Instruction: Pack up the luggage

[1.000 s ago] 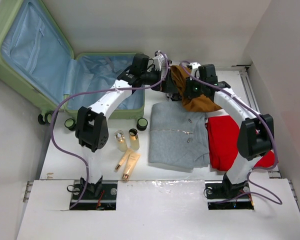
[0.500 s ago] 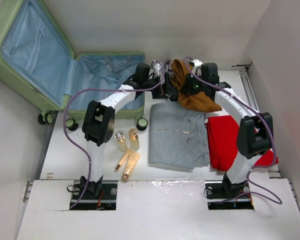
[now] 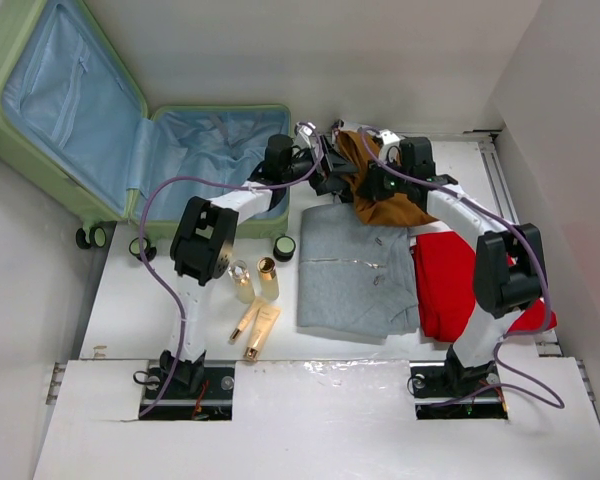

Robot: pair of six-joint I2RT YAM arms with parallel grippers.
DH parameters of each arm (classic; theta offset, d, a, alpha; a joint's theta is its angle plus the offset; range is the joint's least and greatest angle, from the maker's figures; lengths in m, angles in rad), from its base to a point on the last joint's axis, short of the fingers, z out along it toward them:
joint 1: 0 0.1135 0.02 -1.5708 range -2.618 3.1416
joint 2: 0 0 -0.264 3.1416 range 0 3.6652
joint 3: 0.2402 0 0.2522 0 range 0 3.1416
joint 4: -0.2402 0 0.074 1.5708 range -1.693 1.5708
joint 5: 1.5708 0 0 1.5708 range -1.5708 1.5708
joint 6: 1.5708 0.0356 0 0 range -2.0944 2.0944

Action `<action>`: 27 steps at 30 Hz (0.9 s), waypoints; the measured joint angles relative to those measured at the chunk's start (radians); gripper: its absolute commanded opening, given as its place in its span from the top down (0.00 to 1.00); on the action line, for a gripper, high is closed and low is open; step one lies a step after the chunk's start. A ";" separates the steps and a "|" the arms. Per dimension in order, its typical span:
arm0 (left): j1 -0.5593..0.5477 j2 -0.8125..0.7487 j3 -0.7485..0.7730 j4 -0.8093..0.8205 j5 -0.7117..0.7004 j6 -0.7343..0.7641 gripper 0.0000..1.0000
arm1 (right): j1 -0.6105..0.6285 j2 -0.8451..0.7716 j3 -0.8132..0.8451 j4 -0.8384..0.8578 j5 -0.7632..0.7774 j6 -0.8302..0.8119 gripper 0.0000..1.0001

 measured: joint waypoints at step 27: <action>0.008 0.065 0.051 -0.246 -0.121 0.264 0.00 | -0.266 -0.064 0.145 -0.229 -0.134 -0.240 0.14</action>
